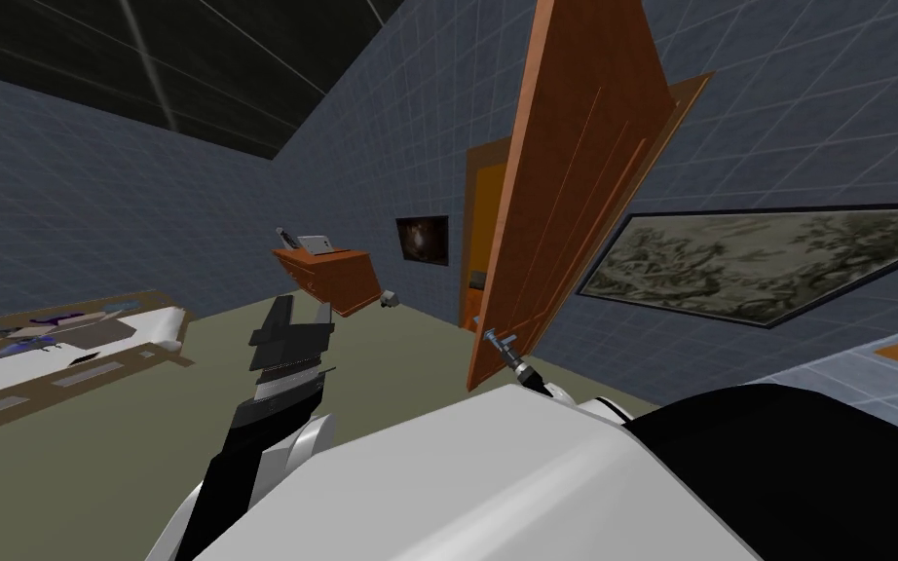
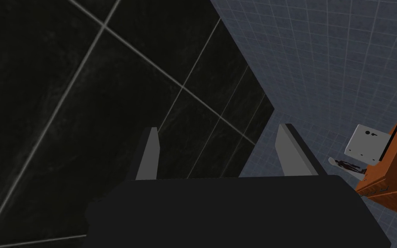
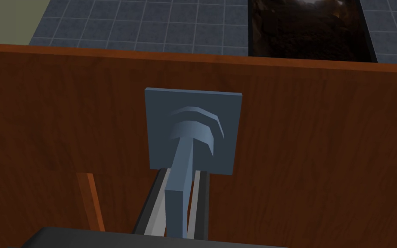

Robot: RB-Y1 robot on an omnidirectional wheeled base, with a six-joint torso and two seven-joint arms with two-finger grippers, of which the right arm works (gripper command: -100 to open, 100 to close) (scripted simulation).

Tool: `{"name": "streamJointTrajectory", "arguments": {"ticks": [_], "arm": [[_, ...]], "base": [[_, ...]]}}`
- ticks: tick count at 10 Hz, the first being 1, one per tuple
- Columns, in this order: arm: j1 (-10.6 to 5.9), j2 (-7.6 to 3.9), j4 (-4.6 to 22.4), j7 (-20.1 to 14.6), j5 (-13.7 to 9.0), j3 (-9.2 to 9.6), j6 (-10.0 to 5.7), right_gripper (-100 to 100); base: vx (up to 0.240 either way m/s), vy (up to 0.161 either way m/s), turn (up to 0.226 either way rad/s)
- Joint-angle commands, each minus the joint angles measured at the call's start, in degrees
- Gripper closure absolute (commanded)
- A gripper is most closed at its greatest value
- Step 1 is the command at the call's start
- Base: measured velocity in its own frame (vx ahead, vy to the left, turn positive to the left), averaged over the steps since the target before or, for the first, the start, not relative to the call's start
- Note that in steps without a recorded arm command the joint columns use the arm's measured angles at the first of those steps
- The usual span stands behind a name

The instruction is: Pull the door open

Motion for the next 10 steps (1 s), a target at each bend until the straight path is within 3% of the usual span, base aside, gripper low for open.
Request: {"name": "streamJointTrajectory", "arguments": {"ticks": [1,3,10], "arm": [[-0.32,-0.08,0.82,0.02,-0.05,-0.22,-0.62,100],[0.39,0.40,-0.40,-0.08,0.19,0.09,-0.11,100],[0.98,-0.45,1.50,-0.12,-0.39,-1.31,-1.93,100]], "base": [[-0.120,-0.134,0.158],[-0.080,-0.090,0.084],[-0.186,-0.072,0.203]]}}
